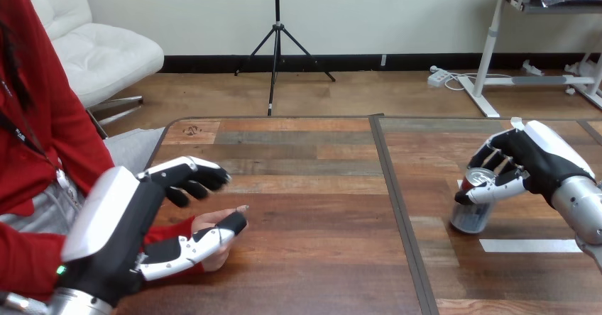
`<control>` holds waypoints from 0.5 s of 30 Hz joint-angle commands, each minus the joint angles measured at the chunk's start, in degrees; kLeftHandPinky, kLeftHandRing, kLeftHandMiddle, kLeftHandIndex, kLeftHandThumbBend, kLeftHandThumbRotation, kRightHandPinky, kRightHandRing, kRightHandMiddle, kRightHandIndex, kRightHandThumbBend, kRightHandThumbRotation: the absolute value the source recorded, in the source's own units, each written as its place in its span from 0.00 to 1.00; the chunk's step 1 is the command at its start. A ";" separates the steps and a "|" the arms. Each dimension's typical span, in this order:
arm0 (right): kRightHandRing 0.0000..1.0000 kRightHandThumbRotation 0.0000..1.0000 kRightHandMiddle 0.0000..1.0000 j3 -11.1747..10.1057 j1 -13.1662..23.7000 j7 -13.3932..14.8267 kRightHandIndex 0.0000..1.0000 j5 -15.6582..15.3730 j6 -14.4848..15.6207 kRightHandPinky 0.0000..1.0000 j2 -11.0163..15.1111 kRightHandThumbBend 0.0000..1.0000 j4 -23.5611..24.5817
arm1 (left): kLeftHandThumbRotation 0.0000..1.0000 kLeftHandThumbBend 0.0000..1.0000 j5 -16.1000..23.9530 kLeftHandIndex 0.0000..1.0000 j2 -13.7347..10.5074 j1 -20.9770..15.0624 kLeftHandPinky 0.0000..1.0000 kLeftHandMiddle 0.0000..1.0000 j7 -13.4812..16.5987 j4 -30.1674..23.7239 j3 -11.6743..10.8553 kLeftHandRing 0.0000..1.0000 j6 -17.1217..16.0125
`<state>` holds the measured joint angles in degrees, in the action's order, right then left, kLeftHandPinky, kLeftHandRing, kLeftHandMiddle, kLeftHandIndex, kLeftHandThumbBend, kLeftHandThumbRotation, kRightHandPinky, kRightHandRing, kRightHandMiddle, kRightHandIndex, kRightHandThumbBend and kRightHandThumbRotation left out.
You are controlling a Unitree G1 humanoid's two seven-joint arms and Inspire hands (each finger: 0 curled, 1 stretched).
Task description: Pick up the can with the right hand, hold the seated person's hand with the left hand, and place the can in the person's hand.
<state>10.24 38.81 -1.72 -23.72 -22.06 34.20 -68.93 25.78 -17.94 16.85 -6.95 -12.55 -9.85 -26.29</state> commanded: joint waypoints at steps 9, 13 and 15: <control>0.40 0.00 0.45 -2.80 2.06 -0.62 0.47 2.86 -1.50 0.39 2.67 0.70 7.19 | 0.45 0.89 6.86 0.78 -3.69 -3.23 0.71 0.78 2.14 -3.57 -0.15 0.75 2.76; 0.40 0.00 0.45 -3.33 1.71 -1.02 0.48 3.25 -0.88 0.40 2.67 0.69 8.33 | 0.45 0.94 9.31 0.79 -4.47 -3.21 0.77 0.80 1.61 -4.26 0.19 0.77 4.47; 0.40 0.00 0.45 -3.37 1.52 -0.84 0.48 3.13 -1.05 0.40 2.80 0.69 8.79 | 0.45 0.96 10.54 0.80 -4.96 -3.42 0.79 0.81 1.79 -4.05 0.43 0.78 4.74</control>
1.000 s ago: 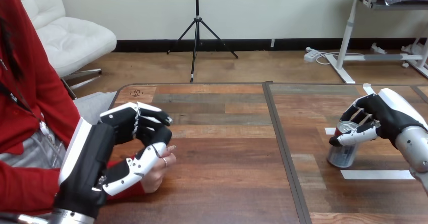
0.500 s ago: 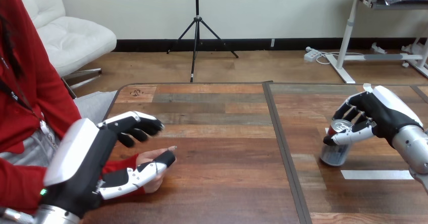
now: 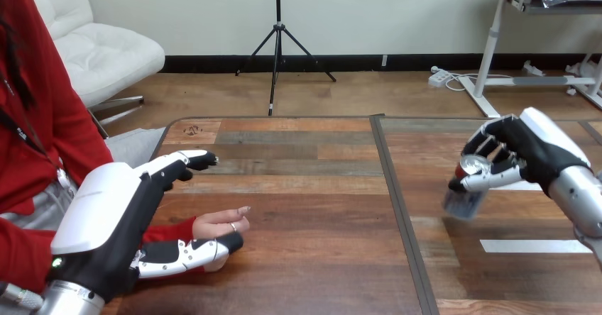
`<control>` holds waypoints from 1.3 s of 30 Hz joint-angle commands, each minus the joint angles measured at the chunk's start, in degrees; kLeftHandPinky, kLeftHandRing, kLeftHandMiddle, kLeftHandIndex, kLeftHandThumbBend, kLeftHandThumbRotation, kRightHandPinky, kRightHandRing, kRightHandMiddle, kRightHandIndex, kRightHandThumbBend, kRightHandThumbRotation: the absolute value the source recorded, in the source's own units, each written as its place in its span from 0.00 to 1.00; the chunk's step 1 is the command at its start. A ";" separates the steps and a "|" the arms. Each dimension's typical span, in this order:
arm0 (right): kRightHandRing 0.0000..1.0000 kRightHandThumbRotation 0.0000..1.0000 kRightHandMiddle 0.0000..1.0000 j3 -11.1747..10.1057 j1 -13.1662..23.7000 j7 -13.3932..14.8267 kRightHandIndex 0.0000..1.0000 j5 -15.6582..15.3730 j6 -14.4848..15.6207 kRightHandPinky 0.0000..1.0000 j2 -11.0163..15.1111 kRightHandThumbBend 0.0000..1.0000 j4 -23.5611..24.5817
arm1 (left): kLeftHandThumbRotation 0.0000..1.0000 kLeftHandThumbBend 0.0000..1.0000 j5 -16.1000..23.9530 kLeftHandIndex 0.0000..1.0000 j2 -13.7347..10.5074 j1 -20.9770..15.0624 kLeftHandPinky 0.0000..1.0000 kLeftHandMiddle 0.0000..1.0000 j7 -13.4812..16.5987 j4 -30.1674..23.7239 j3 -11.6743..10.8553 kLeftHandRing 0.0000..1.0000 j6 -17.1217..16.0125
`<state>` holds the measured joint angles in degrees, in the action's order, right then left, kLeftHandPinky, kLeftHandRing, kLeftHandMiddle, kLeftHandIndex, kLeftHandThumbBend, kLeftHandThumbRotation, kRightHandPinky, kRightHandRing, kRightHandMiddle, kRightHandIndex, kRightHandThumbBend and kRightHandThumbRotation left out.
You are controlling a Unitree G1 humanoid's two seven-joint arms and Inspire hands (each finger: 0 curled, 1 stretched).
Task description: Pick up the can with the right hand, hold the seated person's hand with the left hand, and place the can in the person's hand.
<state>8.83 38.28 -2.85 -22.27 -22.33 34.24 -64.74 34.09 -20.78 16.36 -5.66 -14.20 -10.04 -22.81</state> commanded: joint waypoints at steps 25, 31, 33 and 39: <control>0.41 0.00 0.46 -2.30 0.86 1.40 0.49 1.38 -0.65 0.40 2.91 0.69 7.43 | 0.31 1.00 7.92 0.82 -4.52 -6.16 0.72 0.82 -0.23 0.50 3.49 0.78 7.48; 0.40 0.00 0.46 -2.29 0.70 1.67 0.49 1.24 -0.99 0.39 2.95 0.69 7.55 | 0.31 1.00 9.79 0.80 -5.52 -7.42 0.69 0.80 -0.40 2.27 4.76 0.77 9.41; 0.40 0.00 0.45 -2.26 0.71 1.57 0.49 1.21 -0.95 0.39 2.99 0.69 7.62 | 0.31 1.00 10.50 0.80 -5.84 -7.84 0.68 0.79 -1.03 2.59 5.24 0.77 10.60; 0.40 0.00 0.45 -2.38 0.73 1.34 0.49 1.41 -1.31 0.38 3.03 0.69 7.47 | 0.28 1.00 11.25 0.79 -6.81 -9.02 0.68 0.78 -1.54 3.96 6.46 0.76 12.20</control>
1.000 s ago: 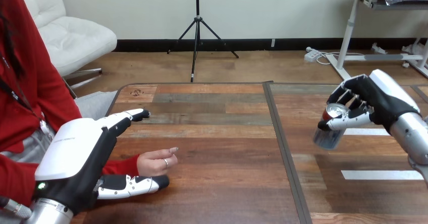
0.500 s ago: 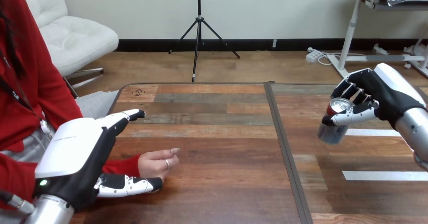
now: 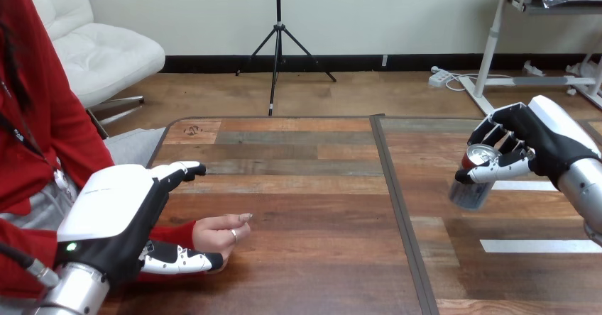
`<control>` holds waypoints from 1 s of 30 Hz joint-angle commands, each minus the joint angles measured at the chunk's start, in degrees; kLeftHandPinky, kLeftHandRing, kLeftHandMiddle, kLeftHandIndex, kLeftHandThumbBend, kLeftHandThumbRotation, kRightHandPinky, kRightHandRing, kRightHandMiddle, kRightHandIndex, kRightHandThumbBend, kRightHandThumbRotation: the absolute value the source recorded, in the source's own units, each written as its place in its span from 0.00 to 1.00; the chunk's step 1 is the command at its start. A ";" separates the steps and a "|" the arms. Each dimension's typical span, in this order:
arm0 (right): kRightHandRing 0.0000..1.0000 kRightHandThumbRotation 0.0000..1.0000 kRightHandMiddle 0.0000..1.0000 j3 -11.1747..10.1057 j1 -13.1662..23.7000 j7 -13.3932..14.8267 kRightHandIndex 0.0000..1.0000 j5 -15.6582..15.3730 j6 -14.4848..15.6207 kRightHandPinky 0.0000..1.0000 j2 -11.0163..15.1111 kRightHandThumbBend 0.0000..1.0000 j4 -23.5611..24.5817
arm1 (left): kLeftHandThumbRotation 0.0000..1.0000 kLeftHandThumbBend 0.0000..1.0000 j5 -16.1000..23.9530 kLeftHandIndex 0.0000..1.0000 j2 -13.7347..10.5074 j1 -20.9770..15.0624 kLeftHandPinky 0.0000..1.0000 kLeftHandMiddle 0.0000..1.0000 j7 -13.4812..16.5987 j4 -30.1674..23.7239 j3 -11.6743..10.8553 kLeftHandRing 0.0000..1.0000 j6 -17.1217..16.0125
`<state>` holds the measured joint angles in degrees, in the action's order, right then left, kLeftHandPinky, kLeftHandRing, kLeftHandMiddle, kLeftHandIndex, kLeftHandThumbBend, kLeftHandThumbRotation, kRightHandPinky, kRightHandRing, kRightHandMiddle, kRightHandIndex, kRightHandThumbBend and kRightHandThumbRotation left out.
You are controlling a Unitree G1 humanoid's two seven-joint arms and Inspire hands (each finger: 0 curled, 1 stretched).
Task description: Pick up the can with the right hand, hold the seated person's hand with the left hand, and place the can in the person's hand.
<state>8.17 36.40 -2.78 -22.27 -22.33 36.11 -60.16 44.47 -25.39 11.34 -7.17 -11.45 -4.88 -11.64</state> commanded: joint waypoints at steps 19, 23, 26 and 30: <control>0.39 0.00 0.45 -2.01 2.60 1.35 0.49 1.68 -1.22 0.36 1.11 0.69 3.37 | 0.14 1.00 2.57 0.73 -4.98 -8.54 0.63 0.73 1.36 8.75 5.34 0.70 2.72; 0.39 0.00 0.46 -2.08 2.53 1.45 0.49 1.72 -1.45 0.37 1.16 0.70 3.53 | 0.12 1.00 3.00 0.73 -5.35 -9.32 0.63 0.73 0.82 9.62 6.15 0.70 3.60; 0.39 0.00 0.46 -2.16 2.52 1.30 0.50 1.83 -1.32 0.37 1.20 0.70 3.65 | 0.09 1.00 3.48 0.72 -5.63 -9.88 0.64 0.73 0.71 10.22 6.80 0.70 4.17; 0.39 0.00 0.46 -2.23 2.61 1.16 0.50 1.96 -1.42 0.37 1.26 0.70 3.56 | 0.06 1.00 3.95 0.72 -6.01 -10.67 0.64 0.72 0.24 11.03 7.64 0.70 5.11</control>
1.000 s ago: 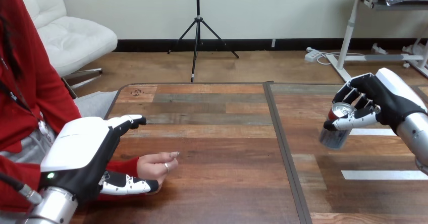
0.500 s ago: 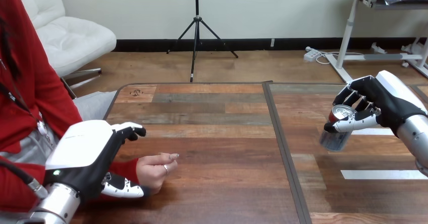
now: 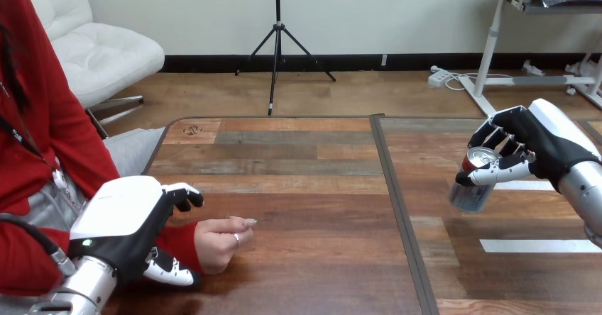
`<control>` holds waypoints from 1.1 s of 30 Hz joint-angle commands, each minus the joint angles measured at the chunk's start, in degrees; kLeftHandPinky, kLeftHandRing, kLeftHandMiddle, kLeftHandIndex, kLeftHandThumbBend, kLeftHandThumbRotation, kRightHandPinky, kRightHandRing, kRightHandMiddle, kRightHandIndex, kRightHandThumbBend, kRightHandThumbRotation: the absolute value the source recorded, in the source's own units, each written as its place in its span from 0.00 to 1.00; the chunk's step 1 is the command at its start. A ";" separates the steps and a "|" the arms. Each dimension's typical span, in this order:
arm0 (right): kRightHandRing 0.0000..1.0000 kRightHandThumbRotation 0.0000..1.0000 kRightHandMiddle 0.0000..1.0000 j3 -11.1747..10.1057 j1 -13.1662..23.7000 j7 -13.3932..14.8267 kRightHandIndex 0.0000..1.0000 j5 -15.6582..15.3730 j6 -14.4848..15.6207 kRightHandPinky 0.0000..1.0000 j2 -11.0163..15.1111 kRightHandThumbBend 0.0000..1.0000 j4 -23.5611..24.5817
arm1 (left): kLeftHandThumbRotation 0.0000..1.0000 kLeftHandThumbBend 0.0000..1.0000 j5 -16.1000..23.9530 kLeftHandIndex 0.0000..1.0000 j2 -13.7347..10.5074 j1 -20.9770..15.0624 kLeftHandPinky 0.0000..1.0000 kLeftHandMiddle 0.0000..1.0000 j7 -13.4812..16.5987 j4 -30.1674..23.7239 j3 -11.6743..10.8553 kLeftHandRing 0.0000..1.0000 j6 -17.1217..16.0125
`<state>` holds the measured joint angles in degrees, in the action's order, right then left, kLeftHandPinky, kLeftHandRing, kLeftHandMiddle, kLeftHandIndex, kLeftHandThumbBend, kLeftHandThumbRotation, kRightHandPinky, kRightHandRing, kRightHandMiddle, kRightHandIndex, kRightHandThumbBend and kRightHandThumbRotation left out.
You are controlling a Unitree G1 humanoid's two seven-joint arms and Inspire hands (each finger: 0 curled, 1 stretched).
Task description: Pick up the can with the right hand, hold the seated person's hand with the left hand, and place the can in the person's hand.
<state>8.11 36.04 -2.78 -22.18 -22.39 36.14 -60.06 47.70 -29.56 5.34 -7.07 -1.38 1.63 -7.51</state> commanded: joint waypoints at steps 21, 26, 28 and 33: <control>0.40 0.00 0.45 -2.37 3.06 1.49 0.50 2.18 -2.61 0.38 1.52 0.70 3.41 | 0.00 1.00 1.18 0.71 -3.63 -8.94 0.66 0.72 -1.75 6.98 4.87 0.71 4.33; 0.40 0.00 0.46 -2.50 3.01 1.19 0.50 2.67 -2.63 0.39 1.54 0.69 3.46 | 0.00 1.00 1.95 0.72 -4.04 -9.80 0.67 0.73 -2.02 7.95 5.97 0.72 5.56; 0.40 0.00 0.46 -2.45 3.04 1.30 0.50 2.78 -2.87 0.39 1.59 0.69 3.31 | 0.00 1.00 2.09 0.72 -4.08 -10.14 0.67 0.73 -2.13 8.31 6.31 0.72 5.98; 0.40 0.00 0.45 -2.33 3.11 1.46 0.50 2.94 -3.25 0.38 1.69 0.70 3.03 | 0.00 1.00 2.31 0.72 -4.07 -10.82 0.67 0.73 -2.30 9.05 7.02 0.72 6.85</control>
<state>8.02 36.04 -2.71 -20.58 -23.74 36.17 -59.92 49.10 -31.90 -1.55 -9.16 6.15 7.44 -1.53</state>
